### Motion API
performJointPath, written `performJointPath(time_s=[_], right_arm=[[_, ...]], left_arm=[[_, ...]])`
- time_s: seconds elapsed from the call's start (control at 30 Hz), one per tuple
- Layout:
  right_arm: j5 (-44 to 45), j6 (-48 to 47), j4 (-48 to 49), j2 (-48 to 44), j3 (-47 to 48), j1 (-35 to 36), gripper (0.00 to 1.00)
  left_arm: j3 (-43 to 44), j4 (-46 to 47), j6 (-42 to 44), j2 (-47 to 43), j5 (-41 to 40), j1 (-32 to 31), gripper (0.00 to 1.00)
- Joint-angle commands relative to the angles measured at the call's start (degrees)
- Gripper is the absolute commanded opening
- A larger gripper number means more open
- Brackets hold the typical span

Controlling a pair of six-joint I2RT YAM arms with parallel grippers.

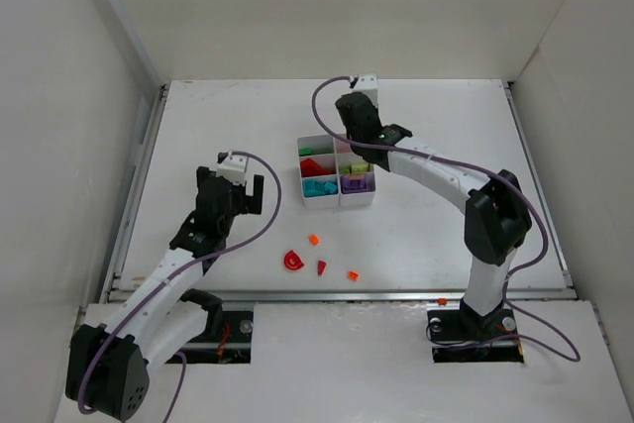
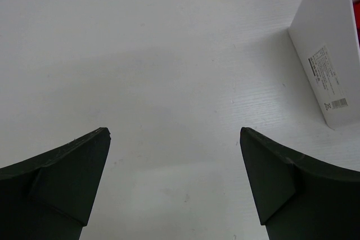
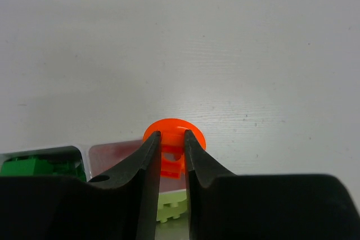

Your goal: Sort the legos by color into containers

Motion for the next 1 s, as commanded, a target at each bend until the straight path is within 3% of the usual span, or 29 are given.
performJointPath(time_s=[0.0, 0.57, 0.67, 0.87, 0.93, 0.97], right_arm=[[2.06, 1.08, 5.41, -1.16, 1.78, 0.26, 0.00], [2.06, 4.95, 4.19, 2.97, 0.54, 3.77, 0.00], [1.53, 4.95, 2.53, 2.97, 0.54, 3.77, 0.32], [0.47, 5.48, 1.81, 1.13, -0.85, 4.30, 0.47], [0.47, 5.48, 1.81, 0.60, -1.39, 4.30, 0.60], [0.47, 6.00, 1.81, 0.59, -1.39, 4.30, 0.72]], left_arm=[[-0.58, 2.16, 0.54, -0.35, 0.43, 0.80, 1.00], [-0.58, 2.16, 1.07, -0.35, 1.48, 1.86, 1.00], [-0.58, 2.16, 1.07, -0.35, 1.48, 1.86, 1.00], [-0.58, 2.16, 1.07, -0.35, 1.48, 1.86, 1.00], [-0.58, 2.16, 1.07, -0.35, 1.48, 1.86, 1.00], [-0.58, 2.16, 1.07, -0.35, 1.48, 1.86, 1.00]])
